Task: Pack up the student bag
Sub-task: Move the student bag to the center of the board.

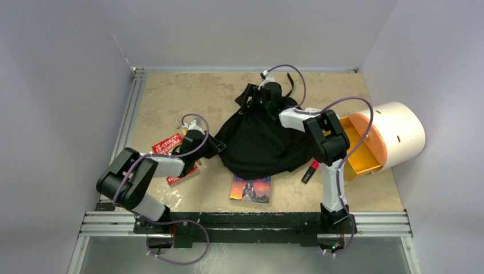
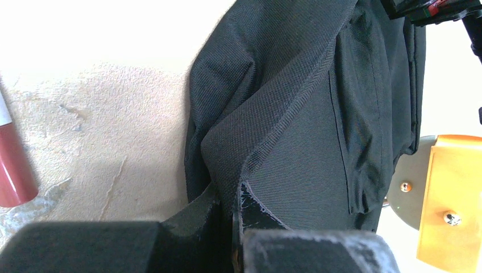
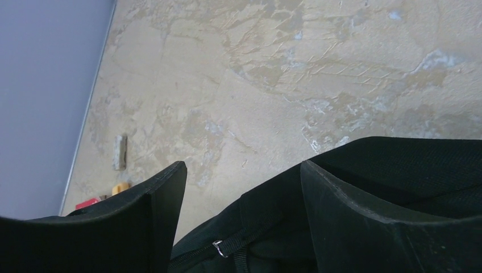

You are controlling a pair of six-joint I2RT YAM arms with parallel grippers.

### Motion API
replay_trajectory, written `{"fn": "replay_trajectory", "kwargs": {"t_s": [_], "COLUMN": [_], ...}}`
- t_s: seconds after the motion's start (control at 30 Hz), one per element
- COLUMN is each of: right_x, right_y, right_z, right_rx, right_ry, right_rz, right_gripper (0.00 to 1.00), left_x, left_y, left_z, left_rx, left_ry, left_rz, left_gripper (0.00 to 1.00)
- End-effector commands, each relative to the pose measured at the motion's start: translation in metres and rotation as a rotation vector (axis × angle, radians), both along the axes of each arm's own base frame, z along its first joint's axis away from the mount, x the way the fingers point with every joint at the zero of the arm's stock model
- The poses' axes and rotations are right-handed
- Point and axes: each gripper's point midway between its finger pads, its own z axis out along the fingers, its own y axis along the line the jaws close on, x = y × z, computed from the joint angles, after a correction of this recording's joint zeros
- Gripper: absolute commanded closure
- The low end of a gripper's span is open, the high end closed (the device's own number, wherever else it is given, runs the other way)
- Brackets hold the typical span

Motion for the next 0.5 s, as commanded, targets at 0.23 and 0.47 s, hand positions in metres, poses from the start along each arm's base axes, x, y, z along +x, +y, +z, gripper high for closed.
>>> {"fn": "replay_trajectory", "kwargs": {"t_s": [0.23,0.47], "right_x": [-0.022,-0.032], "right_y": [0.012,0.019], "right_z": [0.001,0.009], "right_rx": [0.159,0.238], "right_ry": [0.096,0.113], "right_rz": [0.016,0.059], "right_gripper": [0.32,0.46], "left_x": [-0.004,-0.003], "left_y": [-0.011,-0.011], "left_z": [0.002,0.002], "left_rx": [-0.020,-0.020], "left_ry": [0.002,0.000], "left_rz": [-0.040,-0.039], "left_gripper": [1.00,1.00]}}
